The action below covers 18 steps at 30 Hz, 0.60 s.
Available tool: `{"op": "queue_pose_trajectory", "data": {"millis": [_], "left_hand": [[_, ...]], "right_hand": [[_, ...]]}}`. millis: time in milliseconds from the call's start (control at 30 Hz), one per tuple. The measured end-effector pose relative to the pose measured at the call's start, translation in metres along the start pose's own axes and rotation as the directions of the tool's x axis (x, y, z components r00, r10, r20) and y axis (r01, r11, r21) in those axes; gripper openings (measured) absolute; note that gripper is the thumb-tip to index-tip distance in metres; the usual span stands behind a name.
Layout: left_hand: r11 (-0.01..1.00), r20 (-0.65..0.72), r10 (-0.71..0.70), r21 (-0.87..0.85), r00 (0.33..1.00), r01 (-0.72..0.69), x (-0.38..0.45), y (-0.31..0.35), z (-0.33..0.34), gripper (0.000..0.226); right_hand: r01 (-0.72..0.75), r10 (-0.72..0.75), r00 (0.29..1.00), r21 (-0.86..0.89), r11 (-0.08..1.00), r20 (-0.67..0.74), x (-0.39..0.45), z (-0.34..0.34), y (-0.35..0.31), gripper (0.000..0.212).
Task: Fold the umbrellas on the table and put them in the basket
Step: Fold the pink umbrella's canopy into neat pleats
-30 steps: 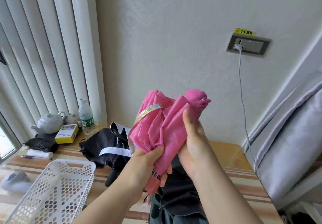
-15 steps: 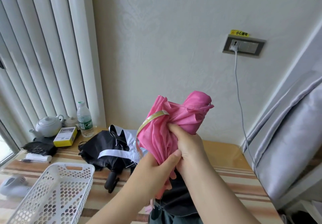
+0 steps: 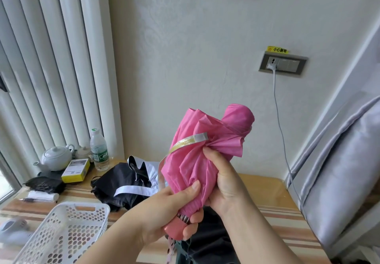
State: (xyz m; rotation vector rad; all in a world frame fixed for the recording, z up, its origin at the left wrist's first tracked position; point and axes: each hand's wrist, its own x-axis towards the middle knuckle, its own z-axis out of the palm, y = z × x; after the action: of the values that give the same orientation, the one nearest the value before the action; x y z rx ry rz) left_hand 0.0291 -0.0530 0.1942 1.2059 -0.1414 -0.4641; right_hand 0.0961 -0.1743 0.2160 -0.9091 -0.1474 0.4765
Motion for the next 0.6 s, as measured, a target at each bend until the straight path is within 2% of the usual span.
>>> {"op": "queue_pose_trajectory", "data": {"millis": [67,133,233,300,333,400,433,467,500,533,600], "left_hand": [[0.993,-0.116,0.005,0.119,0.993,0.009,0.0,0.003,0.007,0.047],[0.964,-0.245,0.046,0.264,0.968,0.021,0.0,0.007,0.016,0.045],[0.845,-0.41,0.171,0.529,0.896,0.081,0.007,0.006,0.02,0.042],[0.693,-0.452,0.291,0.707,0.843,0.14,0.012,0.004,0.02,0.03],[0.577,-0.435,0.34,0.797,0.834,0.18,0.014,0.003,0.021,0.029],[0.324,-0.389,0.405,0.907,0.828,0.267,0.014,-0.001,0.025,0.036],[0.26,-0.374,0.425,0.923,0.824,0.285,0.014,-0.003,0.026,0.039],[0.252,-0.362,0.422,0.928,0.831,0.276,0.014,-0.005,0.026,0.039],[0.301,-0.353,0.399,0.922,0.846,0.243,0.014,-0.007,0.024,0.038],[0.431,-0.363,0.347,0.88,0.865,0.197,0.014,-0.007,0.02,0.038],[0.739,-0.358,0.202,0.666,0.912,0.098,0.011,-0.002,0.015,0.03]], "right_hand": [[-0.005,0.005,1.0,-0.014,1.0,-0.01,-0.001,0.0,-0.003,0.07],[0.003,-0.006,0.999,-0.079,0.997,-0.043,-0.002,0.004,-0.007,0.055],[0.02,-0.043,0.986,-0.147,0.989,-0.159,0.001,0.008,-0.01,0.05],[0.022,-0.063,0.965,-0.161,0.987,-0.254,0.004,0.011,-0.008,0.054],[0.017,-0.063,0.957,-0.164,0.986,-0.282,0.005,0.012,-0.007,0.052],[-0.001,-0.049,0.95,-0.162,0.987,-0.308,0.005,0.013,-0.004,0.046],[-0.008,-0.045,0.949,-0.164,0.986,-0.313,0.004,0.014,-0.003,0.046],[-0.006,-0.049,0.945,-0.167,0.986,-0.323,0.004,0.014,-0.002,0.049],[0.01,-0.068,0.939,-0.171,0.985,-0.336,0.005,0.013,0.0,0.052],[0.035,-0.094,0.933,-0.171,0.985,-0.349,0.005,0.012,0.001,0.054],[0.074,-0.134,0.932,-0.186,0.98,-0.338,0.004,0.011,-0.001,0.052]]}}
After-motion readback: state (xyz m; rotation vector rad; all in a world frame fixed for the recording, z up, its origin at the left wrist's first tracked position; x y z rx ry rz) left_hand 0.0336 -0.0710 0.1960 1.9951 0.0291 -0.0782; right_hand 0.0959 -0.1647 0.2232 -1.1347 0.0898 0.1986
